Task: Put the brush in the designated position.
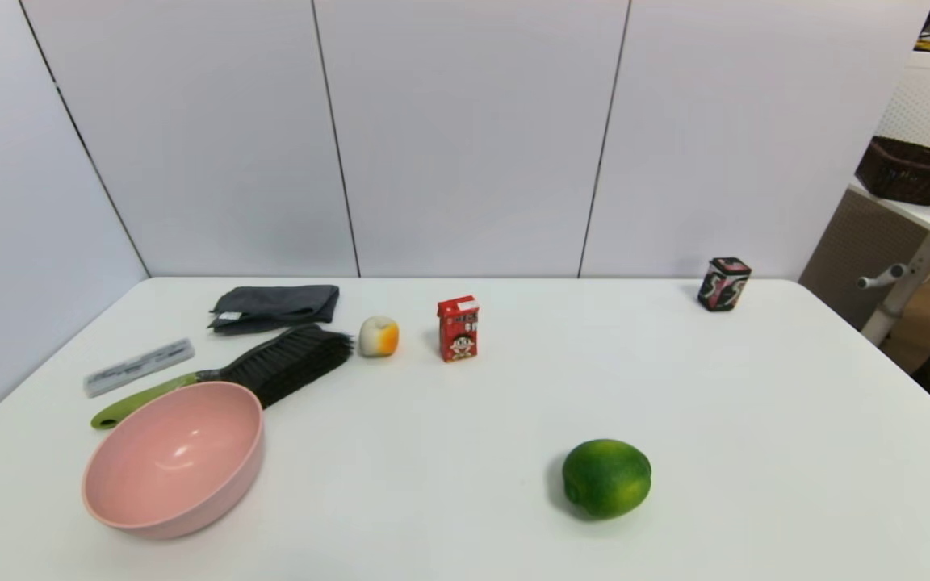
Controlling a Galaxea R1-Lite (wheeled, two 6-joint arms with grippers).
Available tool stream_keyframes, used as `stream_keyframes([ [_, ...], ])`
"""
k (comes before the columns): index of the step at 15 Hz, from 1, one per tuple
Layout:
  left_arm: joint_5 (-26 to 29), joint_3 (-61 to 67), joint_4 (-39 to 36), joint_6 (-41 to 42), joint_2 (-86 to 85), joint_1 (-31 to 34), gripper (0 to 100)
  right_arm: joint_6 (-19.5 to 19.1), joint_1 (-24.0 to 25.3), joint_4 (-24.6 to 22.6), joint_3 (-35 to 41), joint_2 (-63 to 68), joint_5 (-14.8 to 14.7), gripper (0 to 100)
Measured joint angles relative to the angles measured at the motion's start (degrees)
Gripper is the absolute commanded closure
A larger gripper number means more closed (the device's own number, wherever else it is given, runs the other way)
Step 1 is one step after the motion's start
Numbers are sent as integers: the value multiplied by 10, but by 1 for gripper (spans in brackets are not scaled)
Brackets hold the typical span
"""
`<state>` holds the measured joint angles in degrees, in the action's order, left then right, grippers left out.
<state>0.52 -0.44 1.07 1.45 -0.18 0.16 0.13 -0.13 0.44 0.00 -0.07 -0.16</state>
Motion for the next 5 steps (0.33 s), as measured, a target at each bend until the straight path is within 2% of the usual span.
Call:
stream_keyframes([
  [5,0,0,0,0,0,0,0,3,0,0,0,0,0,0],
])
